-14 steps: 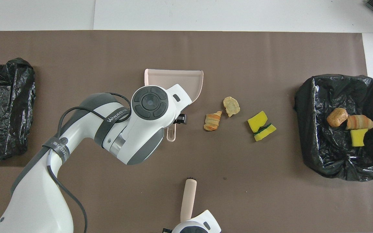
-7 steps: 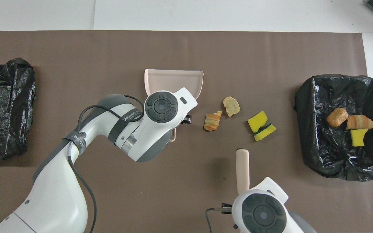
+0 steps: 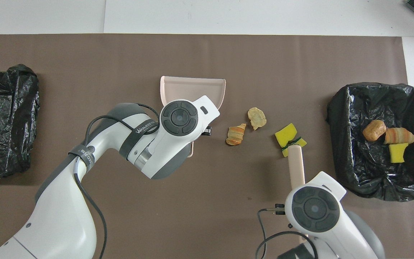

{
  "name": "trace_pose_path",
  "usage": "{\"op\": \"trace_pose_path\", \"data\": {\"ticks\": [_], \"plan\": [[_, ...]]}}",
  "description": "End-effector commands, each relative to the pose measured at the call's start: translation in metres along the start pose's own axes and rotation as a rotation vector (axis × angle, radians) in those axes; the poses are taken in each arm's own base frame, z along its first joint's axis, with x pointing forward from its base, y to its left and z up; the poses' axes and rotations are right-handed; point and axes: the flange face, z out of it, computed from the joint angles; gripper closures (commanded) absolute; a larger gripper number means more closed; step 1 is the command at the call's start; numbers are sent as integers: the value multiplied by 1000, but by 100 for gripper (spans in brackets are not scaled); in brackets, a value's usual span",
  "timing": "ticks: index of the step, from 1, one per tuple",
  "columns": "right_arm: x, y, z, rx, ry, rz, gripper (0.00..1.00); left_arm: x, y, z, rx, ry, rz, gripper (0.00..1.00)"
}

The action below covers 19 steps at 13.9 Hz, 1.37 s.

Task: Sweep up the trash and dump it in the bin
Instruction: 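Hold the dustpan with the left gripper while the right gripper grasps the brush, then sweep the bread and sponge pieces into the dustpan with the right gripper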

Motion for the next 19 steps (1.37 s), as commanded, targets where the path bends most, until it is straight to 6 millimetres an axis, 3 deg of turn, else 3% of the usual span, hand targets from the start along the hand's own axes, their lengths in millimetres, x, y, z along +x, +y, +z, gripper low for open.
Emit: {"op": "trace_pose_path", "data": {"ticks": [1,4,6,8,10,13,15,17,19], "plan": [[26,-13,7,-15,-7,-41,100,-19,-22,-24,53,-68,219,100],[50,-31,6,59,-40,-48,100,-31,-28,-23,54,-158,432,100],[63,-54,4,183,-71,-100,100,-33,-32,-20,39,-174,633,100],[73,-61,-4,239,-82,-86,100,-42,-30,-15,36,-197,730,100],[70,-83,-19,333,-102,-81,100,-62,-19,-9,39,-221,841,100],[64,-101,-35,391,-127,-84,100,-72,-11,-6,46,-227,859,100],[67,-97,-41,401,-139,-36,100,-76,-5,-6,51,-229,873,100],[73,-78,-35,365,-135,-10,100,-81,0,-5,58,-236,884,100],[78,-63,-36,217,-69,-63,100,-86,1,-4,62,-237,888,100]]}}
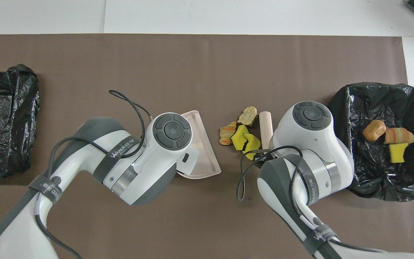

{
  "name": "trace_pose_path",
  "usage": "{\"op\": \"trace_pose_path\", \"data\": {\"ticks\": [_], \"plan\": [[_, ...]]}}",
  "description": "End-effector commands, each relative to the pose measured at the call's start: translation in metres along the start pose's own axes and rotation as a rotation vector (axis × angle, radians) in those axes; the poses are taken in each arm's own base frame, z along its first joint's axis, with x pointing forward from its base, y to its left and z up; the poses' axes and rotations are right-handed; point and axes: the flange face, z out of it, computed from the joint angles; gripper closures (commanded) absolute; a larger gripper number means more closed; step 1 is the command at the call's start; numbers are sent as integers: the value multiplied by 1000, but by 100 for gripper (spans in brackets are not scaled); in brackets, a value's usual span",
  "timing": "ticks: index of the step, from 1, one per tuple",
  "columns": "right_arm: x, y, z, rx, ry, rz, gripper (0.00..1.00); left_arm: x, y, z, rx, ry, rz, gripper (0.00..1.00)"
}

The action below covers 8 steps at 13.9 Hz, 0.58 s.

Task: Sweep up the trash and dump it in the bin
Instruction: 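Sweep the bread and sponge pieces into the dustpan with the right gripper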

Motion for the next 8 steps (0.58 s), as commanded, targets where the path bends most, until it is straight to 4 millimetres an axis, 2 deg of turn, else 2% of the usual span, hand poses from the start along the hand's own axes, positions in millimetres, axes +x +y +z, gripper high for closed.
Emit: {"op": "trace_pose_path", "data": {"ticks": [1,3,4,6,8], "plan": [[11,19,-8,-147,56,-49,100,-9,16,7,32,-22,33,100],[25,34,-15,-180,87,-123,100,-11,20,11,44,-11,36,100],[31,29,-10,-218,90,-149,100,-11,21,12,48,-6,37,100],[35,11,3,-228,75,-158,100,-13,23,13,50,-5,35,100],[33,-19,25,-235,57,-194,100,-11,23,12,58,8,37,100]]}}
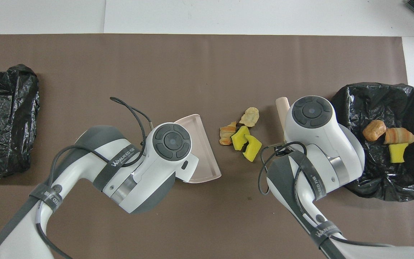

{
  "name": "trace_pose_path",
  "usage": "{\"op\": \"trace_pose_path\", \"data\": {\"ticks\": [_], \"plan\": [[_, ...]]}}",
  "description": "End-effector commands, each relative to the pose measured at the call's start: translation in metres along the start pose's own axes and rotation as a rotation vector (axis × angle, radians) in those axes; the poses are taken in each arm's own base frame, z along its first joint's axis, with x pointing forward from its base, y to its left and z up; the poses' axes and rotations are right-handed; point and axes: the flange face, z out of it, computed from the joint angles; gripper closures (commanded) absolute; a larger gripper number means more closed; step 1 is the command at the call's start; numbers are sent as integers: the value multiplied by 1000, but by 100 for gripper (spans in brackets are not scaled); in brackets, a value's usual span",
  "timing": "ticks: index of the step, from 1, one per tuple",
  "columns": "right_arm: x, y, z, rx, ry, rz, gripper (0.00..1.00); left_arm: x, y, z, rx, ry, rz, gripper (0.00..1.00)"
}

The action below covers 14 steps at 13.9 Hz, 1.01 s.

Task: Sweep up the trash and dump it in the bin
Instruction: 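Sweep the bread and sponge pieces into the dustpan with the right gripper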

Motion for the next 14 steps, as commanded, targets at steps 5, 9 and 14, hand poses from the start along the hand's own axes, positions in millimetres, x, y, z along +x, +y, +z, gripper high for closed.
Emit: {"op": "trace_pose_path", "data": {"ticks": [5,9,14], "plan": [[-4,-64,7,214,-74,-52,100,-5,8,2,35,3,24,100],[-8,-95,-5,504,-96,-39,100,-5,8,3,37,6,22,100],[-20,-113,-26,594,-115,-54,100,-3,9,3,49,26,16,100]]}}
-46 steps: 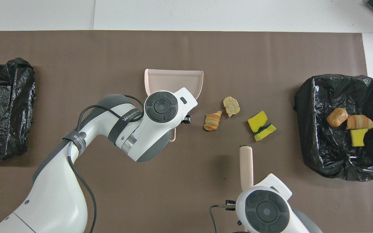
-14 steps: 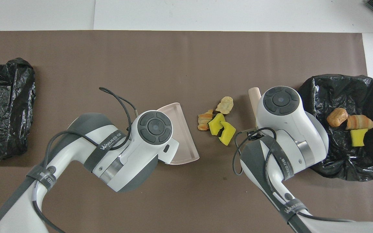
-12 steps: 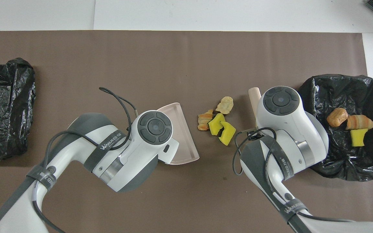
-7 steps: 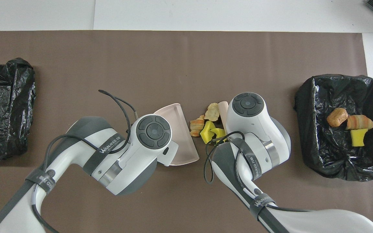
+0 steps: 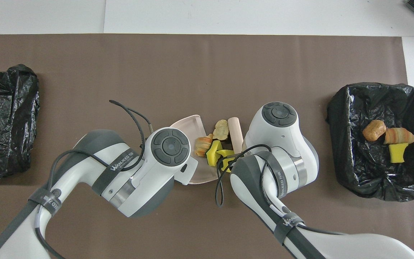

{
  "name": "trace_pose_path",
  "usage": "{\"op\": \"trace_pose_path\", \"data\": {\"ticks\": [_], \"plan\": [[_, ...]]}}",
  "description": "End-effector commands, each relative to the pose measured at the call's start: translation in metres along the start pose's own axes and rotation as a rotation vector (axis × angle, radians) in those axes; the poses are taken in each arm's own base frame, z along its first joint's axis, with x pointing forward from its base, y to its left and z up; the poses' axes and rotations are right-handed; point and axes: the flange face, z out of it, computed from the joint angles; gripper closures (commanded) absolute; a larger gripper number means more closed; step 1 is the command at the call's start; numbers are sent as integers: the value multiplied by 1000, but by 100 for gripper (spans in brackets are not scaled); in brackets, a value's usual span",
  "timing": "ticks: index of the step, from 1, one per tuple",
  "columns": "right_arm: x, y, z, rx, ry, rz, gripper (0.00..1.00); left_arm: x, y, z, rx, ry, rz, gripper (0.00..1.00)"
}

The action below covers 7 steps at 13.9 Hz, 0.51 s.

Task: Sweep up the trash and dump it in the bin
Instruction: 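Sweep the bread and sponge pieces into the dustpan with the right gripper, then carry the loaded dustpan toward the bin nearest the left gripper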

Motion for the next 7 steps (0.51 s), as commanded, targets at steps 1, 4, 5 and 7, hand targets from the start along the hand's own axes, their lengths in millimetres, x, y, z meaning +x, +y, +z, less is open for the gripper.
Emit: {"op": "trace_pose_path", "data": {"ticks": [1,4,5,7], "plan": [[-10,0,-20,56,-5,-26,100,-2,7,3,36,16,3,100],[-24,16,-49,107,-24,-38,100,-4,3,8,35,31,-18,100],[-27,19,-53,75,-12,-37,100,-5,2,9,34,33,-12,100],[-27,29,-52,-130,16,30,100,-11,-5,12,28,31,-4,100]]}}
